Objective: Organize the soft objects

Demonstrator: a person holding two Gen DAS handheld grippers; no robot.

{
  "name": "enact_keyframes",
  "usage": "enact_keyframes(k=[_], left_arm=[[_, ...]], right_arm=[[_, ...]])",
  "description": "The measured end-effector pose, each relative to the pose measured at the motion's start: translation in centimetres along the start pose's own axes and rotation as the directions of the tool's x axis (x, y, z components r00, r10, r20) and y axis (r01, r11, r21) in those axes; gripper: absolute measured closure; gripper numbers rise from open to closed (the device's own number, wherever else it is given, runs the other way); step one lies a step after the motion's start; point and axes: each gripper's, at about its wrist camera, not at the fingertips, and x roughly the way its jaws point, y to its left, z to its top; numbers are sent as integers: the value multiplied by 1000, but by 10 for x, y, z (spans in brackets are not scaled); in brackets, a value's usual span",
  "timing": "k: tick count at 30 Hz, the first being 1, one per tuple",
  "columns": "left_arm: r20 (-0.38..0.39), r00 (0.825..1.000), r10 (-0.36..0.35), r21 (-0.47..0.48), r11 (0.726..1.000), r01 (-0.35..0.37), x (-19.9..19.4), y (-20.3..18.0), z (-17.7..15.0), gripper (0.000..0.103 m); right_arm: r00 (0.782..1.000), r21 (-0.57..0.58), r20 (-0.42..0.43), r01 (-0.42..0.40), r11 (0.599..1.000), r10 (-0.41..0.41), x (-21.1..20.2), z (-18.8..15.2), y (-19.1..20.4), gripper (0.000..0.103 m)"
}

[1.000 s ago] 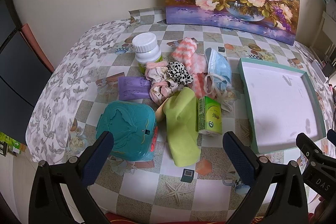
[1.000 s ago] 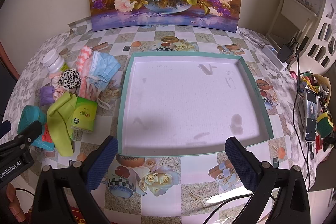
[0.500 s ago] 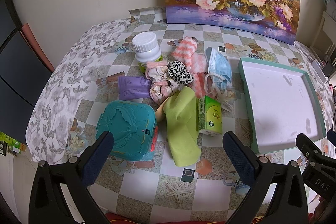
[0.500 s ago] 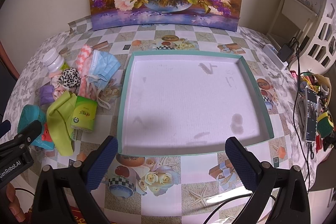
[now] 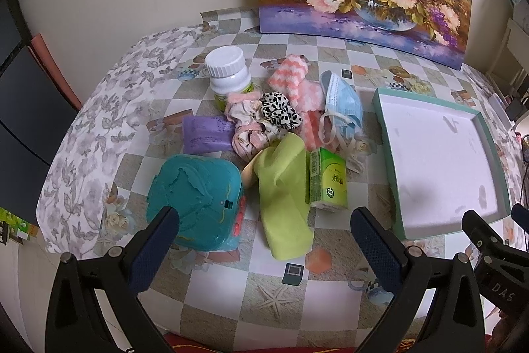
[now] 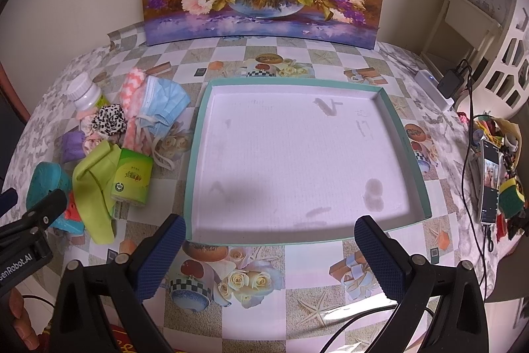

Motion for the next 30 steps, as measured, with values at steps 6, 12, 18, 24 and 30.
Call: enact_keyframes(k=[6, 12, 18, 24, 30], left_arm=[[-7, 1000, -22, -12, 1000, 22, 1, 2, 0, 0], [-54, 995, -86, 9, 996, 87, 0, 12, 8, 0], [3, 999, -45, -13, 999, 45, -15, 56, 51, 0], [-12, 1000, 0, -5, 1000, 0, 3, 90, 86, 0], [-109, 994, -19, -51, 999, 14, 52, 114, 96, 0]], right_arm=[[1000, -25, -7, 10, 1000, -10, 0, 0, 5, 0], [999, -50, -6, -41, 998, 40, 0, 4, 9, 0], [995, -91, 24, -97, 991, 99, -6, 30, 26, 0], [983, -87, 35, -175, 981, 179, -5, 69, 50, 0], [969, -78, -15, -248, 966, 247, 22, 92, 82, 0]])
